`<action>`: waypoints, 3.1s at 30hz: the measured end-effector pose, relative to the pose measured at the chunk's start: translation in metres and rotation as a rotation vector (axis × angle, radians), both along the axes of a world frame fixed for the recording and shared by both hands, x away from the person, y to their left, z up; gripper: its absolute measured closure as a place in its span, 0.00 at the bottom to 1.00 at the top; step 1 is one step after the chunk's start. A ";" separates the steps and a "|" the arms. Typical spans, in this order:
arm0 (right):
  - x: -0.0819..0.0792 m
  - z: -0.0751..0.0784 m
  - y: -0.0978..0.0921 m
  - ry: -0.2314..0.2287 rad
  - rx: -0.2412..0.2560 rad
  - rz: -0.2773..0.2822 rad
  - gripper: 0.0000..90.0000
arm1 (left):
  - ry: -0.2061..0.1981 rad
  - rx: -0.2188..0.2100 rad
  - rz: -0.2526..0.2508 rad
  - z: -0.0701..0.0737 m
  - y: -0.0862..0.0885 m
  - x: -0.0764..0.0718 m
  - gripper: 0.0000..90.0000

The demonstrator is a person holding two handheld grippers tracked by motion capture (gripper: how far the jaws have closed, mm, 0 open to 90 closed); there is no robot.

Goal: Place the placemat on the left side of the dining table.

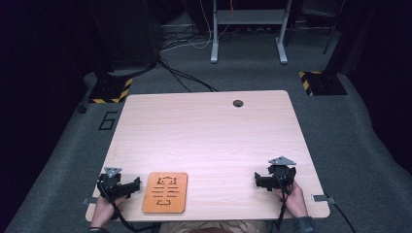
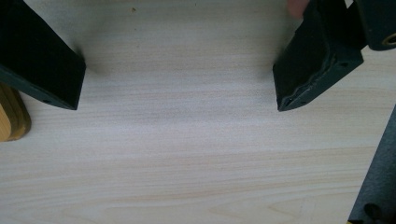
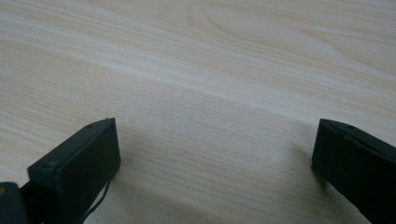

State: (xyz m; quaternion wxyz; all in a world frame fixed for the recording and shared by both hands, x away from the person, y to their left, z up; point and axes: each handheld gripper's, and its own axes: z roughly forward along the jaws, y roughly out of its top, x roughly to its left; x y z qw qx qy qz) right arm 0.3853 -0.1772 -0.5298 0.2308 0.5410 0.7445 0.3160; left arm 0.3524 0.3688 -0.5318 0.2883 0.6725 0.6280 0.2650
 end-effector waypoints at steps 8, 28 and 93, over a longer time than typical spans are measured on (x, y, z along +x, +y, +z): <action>-0.001 0.000 -0.001 0.003 -0.002 0.010 0.00 | 0.001 -0.001 -0.017 0.000 0.001 0.001 0.02; -0.012 0.020 0.020 -0.017 0.088 0.136 0.00 | 0.003 0.001 -0.025 0.000 -0.002 0.004 0.01; 0.003 0.049 0.155 -0.001 0.130 0.495 0.01 | 0.001 0.001 -0.027 0.000 -0.002 0.004 0.01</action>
